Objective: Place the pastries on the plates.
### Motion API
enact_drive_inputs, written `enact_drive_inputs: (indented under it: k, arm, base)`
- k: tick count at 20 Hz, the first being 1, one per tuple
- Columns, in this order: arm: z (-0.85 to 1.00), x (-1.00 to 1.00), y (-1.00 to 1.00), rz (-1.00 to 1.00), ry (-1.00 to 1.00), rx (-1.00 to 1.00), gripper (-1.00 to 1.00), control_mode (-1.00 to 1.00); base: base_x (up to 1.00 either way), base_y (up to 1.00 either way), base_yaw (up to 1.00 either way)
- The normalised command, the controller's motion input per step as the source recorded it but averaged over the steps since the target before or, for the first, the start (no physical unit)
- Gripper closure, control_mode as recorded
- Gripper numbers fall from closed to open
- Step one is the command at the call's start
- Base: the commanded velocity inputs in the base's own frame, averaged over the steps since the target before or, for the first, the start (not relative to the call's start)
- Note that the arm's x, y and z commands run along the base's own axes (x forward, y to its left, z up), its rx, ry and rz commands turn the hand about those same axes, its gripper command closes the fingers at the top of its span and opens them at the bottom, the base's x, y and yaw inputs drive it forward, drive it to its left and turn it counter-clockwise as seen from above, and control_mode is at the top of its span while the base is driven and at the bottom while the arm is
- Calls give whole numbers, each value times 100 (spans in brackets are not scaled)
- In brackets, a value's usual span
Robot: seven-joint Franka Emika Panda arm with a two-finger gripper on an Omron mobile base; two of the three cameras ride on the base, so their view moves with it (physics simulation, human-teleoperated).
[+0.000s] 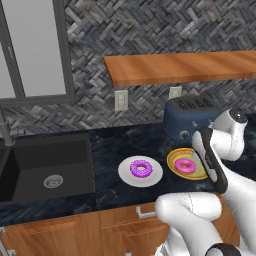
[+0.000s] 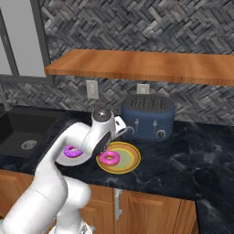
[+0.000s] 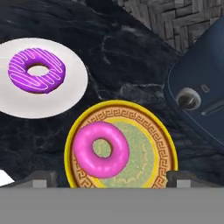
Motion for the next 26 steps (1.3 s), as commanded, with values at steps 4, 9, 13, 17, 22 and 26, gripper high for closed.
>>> enact_drive_inputs:
  k: [4, 9, 13, 17, 22, 26]
  arm:
    - [-12, -75, -22, -4, -42, 4, -100, -100]
    - [0, -69, 25, 3, -39, 6, -100, -100]
    - [0, -100, 60, -1, -93, 0, -100, -100]
    - [4, -93, 64, 0, -50, -22, -100, -100]
    - [12, -93, 97, 2, -20, -47, -100, -100]
    - [49, -78, 100, 9, 27, -52, -100, -100]
  base:
    - [0, 0, 0]
    - [0, 0, 0]
    - [0, 0, 0]
    - [0, 0, 0]
    - [0, 0, 0]
    - [0, 0, 0]
